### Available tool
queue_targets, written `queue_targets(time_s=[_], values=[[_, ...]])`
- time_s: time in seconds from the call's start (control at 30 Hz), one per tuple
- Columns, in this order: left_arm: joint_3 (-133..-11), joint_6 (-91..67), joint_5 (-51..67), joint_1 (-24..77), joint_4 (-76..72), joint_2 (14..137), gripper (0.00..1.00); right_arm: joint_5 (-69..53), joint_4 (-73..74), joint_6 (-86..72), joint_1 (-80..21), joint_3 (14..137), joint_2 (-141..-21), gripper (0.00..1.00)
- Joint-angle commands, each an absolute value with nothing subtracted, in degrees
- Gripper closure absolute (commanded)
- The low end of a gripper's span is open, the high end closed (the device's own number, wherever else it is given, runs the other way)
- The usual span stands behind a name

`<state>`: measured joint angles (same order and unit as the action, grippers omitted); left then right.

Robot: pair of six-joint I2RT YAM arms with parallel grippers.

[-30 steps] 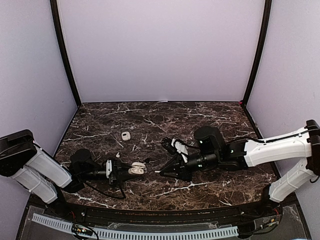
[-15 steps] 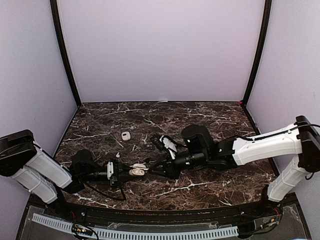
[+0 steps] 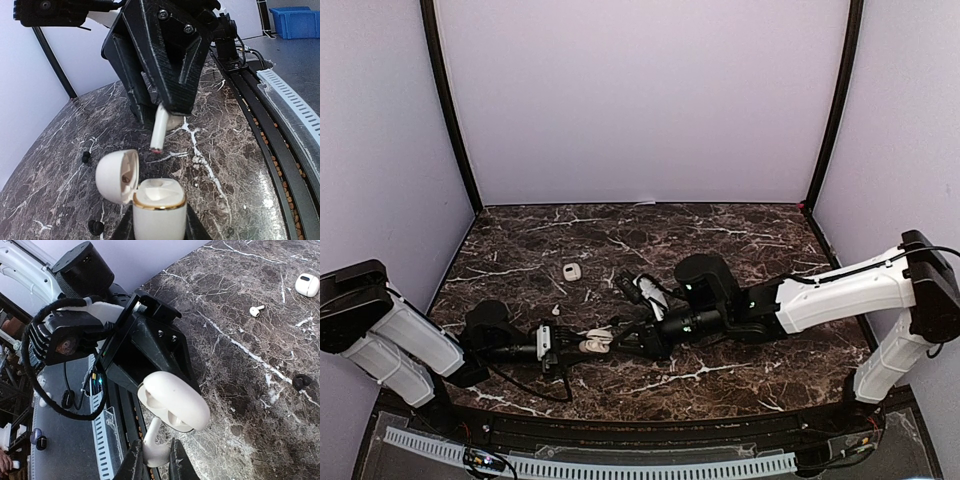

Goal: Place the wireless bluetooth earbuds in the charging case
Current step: Insert the left earbud into the left side groove of the charging case.

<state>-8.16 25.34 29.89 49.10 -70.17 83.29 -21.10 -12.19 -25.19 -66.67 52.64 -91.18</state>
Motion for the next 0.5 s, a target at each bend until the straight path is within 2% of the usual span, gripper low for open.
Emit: queue_targets(time_s=[0.0, 0.23, 0.47], values=[[-8.6, 26.1, 30.0, 49.5, -70.3, 81.5, 0.88, -19.7, -12.3, -24.1, -67.3, 53.9, -90.9, 0.98], [-8.7, 25.8, 31.4, 49.5, -70.7, 81.5, 0.88, -14.5, -14.0, -12.0, -70.4, 49.1, -86.8, 0.96], [-8.5, 25.7, 32.8, 49.5, -71.0, 81.5, 0.88, -1.5, -16.5, 6.8, -76.8, 42.3, -81.4, 0.96]])
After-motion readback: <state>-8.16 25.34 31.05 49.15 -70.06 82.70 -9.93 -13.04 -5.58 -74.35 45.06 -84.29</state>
